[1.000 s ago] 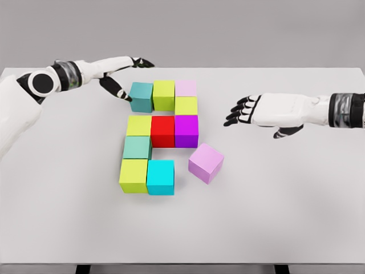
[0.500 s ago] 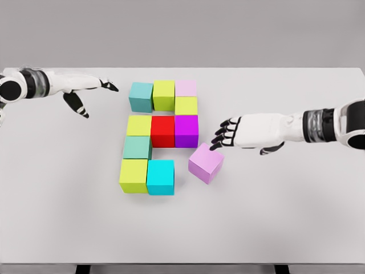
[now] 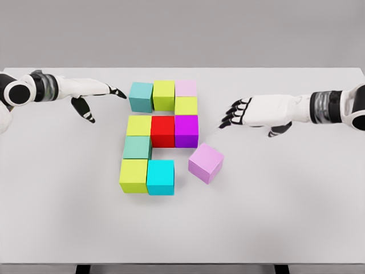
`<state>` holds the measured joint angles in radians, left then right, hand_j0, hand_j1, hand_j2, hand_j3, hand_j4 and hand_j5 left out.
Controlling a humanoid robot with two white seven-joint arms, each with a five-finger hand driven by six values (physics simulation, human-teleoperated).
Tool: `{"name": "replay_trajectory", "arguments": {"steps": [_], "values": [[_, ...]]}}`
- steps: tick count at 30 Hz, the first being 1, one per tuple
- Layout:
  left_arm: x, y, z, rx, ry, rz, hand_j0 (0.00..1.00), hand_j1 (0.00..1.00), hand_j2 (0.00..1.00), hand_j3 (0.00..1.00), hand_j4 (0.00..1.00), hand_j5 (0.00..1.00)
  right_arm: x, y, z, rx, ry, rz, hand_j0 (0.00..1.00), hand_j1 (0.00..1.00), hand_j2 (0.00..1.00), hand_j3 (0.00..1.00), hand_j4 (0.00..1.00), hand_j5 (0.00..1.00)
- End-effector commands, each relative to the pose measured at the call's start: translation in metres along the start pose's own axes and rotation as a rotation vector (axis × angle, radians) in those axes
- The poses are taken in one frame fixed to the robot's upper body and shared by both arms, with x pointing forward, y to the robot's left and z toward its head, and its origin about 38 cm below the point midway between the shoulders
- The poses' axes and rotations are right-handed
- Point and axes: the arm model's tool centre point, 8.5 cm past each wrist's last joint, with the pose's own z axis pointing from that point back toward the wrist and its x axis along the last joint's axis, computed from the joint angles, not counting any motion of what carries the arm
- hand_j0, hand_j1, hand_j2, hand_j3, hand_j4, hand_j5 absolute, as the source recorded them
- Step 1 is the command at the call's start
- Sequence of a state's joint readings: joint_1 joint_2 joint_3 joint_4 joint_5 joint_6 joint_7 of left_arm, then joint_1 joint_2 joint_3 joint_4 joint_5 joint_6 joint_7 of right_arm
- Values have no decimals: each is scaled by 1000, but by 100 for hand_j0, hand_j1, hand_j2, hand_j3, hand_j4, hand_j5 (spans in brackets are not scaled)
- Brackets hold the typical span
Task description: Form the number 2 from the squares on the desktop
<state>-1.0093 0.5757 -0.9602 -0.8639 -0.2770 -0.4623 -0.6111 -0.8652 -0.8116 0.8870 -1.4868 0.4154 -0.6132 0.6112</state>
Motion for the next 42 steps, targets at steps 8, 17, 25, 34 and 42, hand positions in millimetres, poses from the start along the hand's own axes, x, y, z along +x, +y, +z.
{"name": "replay_trajectory", "arguments": {"steps": [8, 17, 25, 34, 42], "values": [[6, 3, -1, 9, -19, -8, 94, 94, 94, 94, 94, 94, 6, 19, -34, 78, -31, 1, 100, 100, 100, 100, 100, 100], [11, 1, -3, 8, -35, -10, 94, 94, 94, 94, 94, 94, 31, 15, -45, 86, -103, 49, 100, 100, 100, 100, 100, 100], [12, 1, -3, 9, -38, -11, 95, 95, 95, 95, 95, 95, 47, 5, -47, 65, -145, 86, 100, 100, 100, 100, 100, 100], [16, 0, -4, 9, -58, -23, 95, 95, 95, 95, 95, 95, 51, 3, -45, 62, -152, 98, 100, 100, 100, 100, 100, 100], [-18, 3, 46, 108, -90, 101, 100, 100, 100, 100, 100, 100, 67, 4, -51, 73, -197, 122, 100, 100, 100, 100, 100, 100]]}}
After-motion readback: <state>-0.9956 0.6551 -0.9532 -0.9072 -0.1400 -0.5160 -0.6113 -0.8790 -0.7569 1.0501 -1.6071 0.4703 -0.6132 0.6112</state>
